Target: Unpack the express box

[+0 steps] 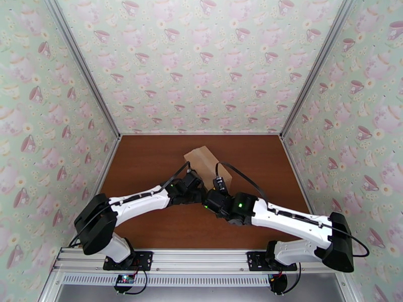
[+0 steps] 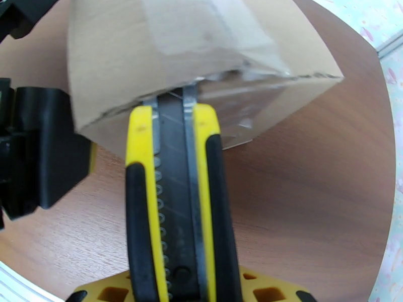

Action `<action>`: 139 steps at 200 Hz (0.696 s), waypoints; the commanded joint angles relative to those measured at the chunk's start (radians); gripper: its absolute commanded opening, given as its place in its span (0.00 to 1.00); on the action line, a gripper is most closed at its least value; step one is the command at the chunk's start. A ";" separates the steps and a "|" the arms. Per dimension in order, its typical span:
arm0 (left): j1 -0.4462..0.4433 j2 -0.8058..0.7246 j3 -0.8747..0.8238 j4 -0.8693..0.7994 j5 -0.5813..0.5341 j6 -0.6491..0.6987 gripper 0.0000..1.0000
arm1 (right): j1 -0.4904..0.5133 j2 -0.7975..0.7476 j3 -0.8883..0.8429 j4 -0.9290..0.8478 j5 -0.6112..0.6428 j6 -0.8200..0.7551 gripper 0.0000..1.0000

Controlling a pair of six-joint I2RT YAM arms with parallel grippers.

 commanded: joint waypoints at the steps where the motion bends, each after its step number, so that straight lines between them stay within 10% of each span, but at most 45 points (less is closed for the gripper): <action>1: -0.022 0.010 0.042 0.048 0.041 0.008 0.51 | 0.014 0.021 0.020 0.051 -0.083 -0.040 0.00; 139: -0.008 -0.063 0.030 0.031 -0.050 -0.034 0.51 | 0.066 -0.023 -0.011 0.012 -0.080 0.020 0.00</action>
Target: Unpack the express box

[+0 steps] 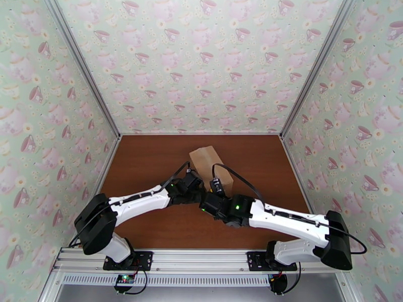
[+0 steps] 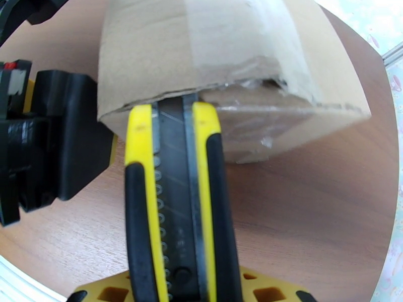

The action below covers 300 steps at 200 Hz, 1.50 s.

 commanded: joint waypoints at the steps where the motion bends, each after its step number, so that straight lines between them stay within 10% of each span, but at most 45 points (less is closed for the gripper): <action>1: -0.008 -0.061 0.019 0.055 -0.020 -0.023 0.51 | 0.021 -0.034 -0.015 0.005 -0.079 0.002 0.00; 97: 0.041 -0.185 0.095 -0.155 -0.163 0.113 0.53 | 0.021 -0.082 -0.036 -0.053 -0.087 -0.002 0.00; 208: 0.217 0.184 0.553 -0.260 -0.138 0.431 0.58 | 0.021 -0.072 -0.022 -0.019 -0.087 -0.030 0.00; 300: 0.238 0.298 0.600 -0.339 -0.243 0.452 0.58 | 0.021 -0.092 -0.020 -0.033 -0.083 -0.042 0.00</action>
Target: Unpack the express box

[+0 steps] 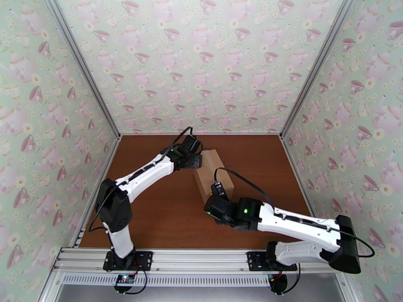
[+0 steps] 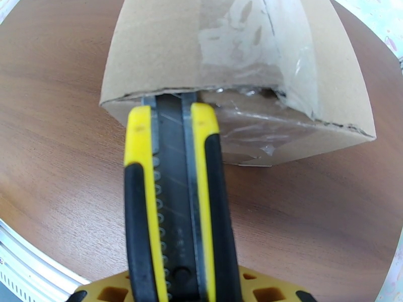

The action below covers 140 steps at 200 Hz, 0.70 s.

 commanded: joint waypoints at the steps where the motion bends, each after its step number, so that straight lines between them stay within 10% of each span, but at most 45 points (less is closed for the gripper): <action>1: 0.018 0.041 0.009 -0.067 -0.072 0.023 0.58 | 0.007 -0.019 0.008 -0.016 -0.013 -0.007 0.00; 140: 0.060 -0.091 0.015 -0.043 -0.032 -0.033 0.58 | 0.007 -0.234 -0.040 -0.107 0.001 0.027 0.00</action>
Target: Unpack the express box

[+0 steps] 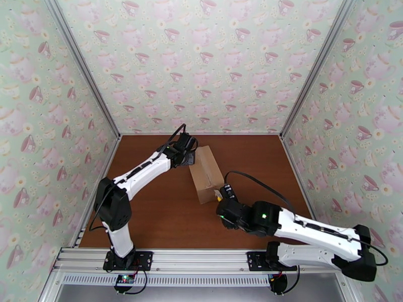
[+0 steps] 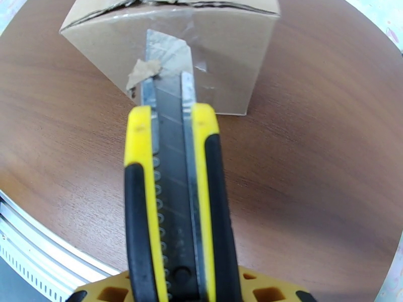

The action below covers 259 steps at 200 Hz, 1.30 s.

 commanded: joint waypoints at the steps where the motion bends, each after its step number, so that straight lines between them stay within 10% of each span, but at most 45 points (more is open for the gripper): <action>1: 0.005 -0.086 0.011 -0.022 0.038 -0.025 0.58 | 0.007 -0.031 0.017 -0.017 0.047 0.015 0.00; 67: 0.002 -0.304 -0.046 -0.012 0.207 -0.063 0.58 | 0.007 -0.019 0.111 -0.022 0.137 -0.042 0.00; 171: -0.074 -0.728 -0.618 0.409 0.551 -0.325 0.60 | -0.005 0.156 0.247 0.191 0.266 -0.233 0.00; 259: -0.094 -0.696 -0.688 0.632 0.651 -0.377 0.62 | -0.011 0.260 0.316 0.259 0.190 -0.252 0.00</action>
